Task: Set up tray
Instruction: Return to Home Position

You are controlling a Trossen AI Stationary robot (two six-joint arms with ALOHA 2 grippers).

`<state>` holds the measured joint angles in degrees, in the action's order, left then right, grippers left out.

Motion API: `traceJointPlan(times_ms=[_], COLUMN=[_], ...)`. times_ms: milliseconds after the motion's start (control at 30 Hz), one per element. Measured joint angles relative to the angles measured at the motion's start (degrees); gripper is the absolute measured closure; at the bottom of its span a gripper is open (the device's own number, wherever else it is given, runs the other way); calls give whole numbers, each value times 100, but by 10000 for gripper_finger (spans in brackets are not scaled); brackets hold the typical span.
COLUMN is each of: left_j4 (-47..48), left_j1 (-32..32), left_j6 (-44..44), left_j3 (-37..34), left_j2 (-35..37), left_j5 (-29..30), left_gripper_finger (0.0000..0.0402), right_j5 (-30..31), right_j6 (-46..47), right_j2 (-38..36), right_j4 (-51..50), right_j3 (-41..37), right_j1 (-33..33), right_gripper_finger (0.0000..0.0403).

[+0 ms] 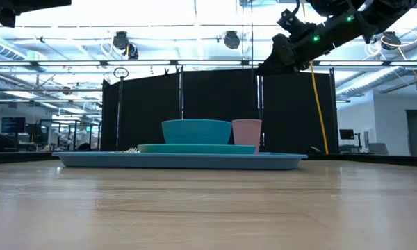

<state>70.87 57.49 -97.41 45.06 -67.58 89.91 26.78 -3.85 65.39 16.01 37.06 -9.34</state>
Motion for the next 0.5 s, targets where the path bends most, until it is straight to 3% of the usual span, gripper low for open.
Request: traceJointPlan(times_ms=[367, 500], left_j4=[-201, -198], left_j1=[251, 298], left_j6=[134, 428], left_j3=[0, 0], left_j2=[-34, -25], left_j5=[-21, -798], left_gripper_finger=[291, 291], right_j5=[-2, 0], right_j6=[0, -1], right_j2=[0, 0], right_j4=[-1, -4], right_j3=[0, 0], right_j1=[1, -1], right_gripper_finger=[232, 232])
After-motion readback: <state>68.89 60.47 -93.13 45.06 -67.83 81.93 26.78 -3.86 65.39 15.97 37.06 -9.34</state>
